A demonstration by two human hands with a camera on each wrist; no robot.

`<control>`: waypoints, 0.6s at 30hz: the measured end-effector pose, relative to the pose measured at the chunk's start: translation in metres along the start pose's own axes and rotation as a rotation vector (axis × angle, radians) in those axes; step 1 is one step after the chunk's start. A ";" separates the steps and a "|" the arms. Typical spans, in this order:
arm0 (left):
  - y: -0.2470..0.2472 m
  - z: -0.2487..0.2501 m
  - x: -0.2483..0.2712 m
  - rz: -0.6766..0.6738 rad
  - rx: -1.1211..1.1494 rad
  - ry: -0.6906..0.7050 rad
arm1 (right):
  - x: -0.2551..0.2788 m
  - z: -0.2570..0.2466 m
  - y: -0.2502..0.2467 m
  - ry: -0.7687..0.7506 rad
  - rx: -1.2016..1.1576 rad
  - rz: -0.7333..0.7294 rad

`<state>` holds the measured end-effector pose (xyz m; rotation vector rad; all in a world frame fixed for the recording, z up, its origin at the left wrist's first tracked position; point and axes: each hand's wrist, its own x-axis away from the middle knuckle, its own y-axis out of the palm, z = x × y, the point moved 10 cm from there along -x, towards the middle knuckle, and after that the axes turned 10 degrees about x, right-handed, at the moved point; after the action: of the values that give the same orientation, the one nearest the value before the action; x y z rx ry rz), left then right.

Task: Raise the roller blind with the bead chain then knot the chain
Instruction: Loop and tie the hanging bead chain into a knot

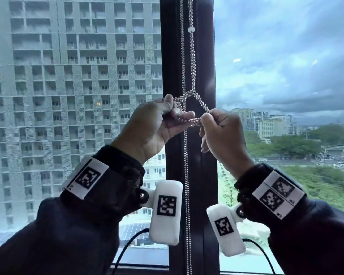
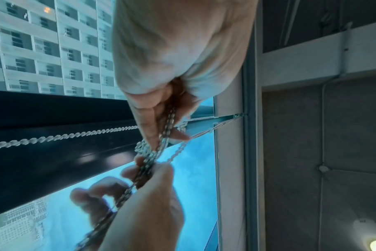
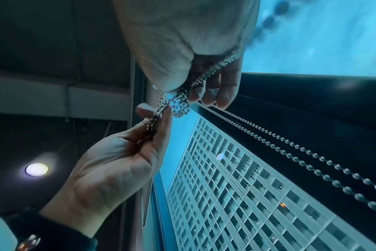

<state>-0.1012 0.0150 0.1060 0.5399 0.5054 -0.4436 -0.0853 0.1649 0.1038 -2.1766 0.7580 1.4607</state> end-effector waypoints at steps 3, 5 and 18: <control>-0.004 0.002 0.002 0.027 0.054 0.028 | 0.003 -0.001 0.005 0.019 0.009 -0.070; -0.007 0.007 0.002 0.035 -0.007 0.054 | 0.003 -0.002 0.005 0.047 -0.015 -0.104; 0.005 0.022 0.009 -0.150 -1.255 0.261 | -0.014 0.004 -0.014 0.002 0.181 -0.065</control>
<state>-0.0847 0.0038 0.1190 -0.6637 0.9537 -0.1272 -0.0832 0.1815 0.1163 -2.0478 0.7809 1.3048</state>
